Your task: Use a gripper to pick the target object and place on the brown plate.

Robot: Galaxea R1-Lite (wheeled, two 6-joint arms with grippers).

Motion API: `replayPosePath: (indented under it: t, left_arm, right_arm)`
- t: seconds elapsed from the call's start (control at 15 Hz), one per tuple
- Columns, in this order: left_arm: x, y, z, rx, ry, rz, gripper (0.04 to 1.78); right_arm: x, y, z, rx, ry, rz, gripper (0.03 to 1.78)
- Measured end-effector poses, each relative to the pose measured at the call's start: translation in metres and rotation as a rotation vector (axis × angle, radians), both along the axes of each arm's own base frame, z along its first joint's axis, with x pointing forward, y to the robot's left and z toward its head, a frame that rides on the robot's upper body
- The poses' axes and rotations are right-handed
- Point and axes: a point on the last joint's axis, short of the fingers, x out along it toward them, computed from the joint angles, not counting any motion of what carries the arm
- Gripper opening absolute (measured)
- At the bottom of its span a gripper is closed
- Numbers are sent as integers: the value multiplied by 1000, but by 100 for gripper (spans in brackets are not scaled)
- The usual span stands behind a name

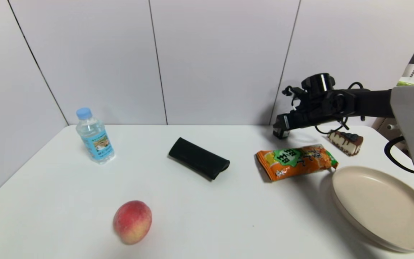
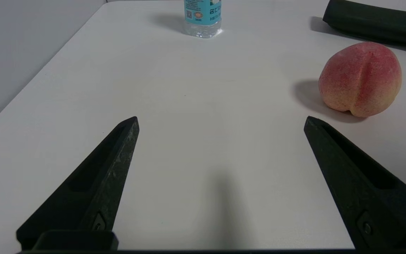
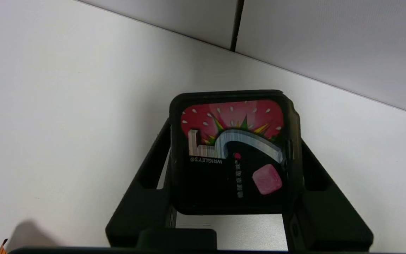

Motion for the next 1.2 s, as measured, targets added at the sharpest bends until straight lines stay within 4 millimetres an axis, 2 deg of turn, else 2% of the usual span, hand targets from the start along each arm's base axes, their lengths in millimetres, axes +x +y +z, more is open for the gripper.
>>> replayPosePath:
  t: [0.13, 0.27, 0.53, 0.73, 0.87, 1.0, 1.2]
  left_arm:
    - [0, 0, 0, 0, 0, 0, 169]
    - [0, 0, 0, 0, 0, 0, 169]
    - [0, 0, 0, 0, 0, 0, 169]
    - [0, 0, 0, 0, 0, 0, 169]
    - [0, 0, 0, 0, 0, 0, 169]
    - [0, 0, 0, 0, 0, 0, 169]
    - [0, 0, 0, 0, 0, 0, 169]
  right_arm:
    - [-2, 0, 2, 4, 8, -2, 78]
    - [-9, -1, 13, 5, 0, 3, 78]
    - [-43, -10, 57, 11, -51, 6, 78]
    - [-98, -30, 96, 26, -85, -11, 78]
    - [-143, -50, 106, 13, -79, -44, 78]
    - [-188, -71, 103, -13, -53, -89, 78]
    - [-245, -88, 79, -26, 26, -148, 78]
